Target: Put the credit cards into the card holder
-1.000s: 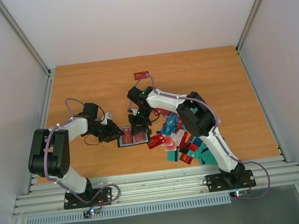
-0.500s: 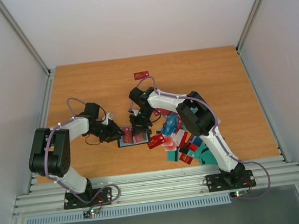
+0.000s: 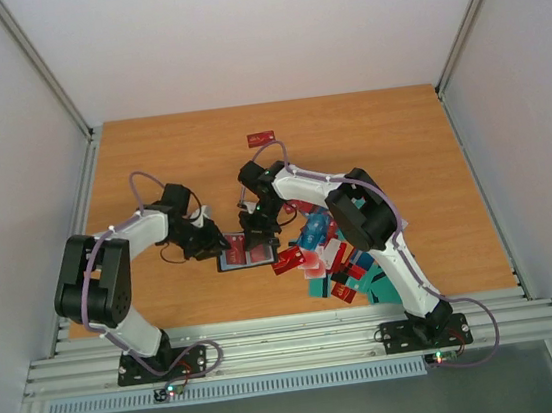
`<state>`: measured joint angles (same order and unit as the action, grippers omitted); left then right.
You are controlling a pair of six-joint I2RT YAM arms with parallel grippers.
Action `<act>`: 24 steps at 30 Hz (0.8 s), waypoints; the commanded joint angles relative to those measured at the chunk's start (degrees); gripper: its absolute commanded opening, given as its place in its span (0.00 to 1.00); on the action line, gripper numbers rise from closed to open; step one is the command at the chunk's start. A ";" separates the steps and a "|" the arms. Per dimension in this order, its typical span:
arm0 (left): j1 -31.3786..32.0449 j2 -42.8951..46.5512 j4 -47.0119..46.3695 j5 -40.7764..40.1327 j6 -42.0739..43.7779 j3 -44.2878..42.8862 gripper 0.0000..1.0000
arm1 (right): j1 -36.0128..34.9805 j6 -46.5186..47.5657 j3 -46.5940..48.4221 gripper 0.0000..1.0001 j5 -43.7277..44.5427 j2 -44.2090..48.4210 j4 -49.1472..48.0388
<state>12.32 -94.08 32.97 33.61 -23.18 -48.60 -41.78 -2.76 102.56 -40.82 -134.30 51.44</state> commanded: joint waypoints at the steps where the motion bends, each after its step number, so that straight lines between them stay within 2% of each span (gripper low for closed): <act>1: 0.52 1.87 3.32 -3.32 1.63 -1.82 0.35 | -0.12 -0.31 -1.56 0.01 1.98 -1.24 0.35; 24: 2.13 2.71 3.05 -1.91 1.65 -2.31 0.36 | -0.12 -1.13 -2.61 0.01 1.62 -1.07 -0.52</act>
<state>13.80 -92.90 36.18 31.24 -22.04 -49.63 -41.45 -3.05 101.71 -41.76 -134.30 50.39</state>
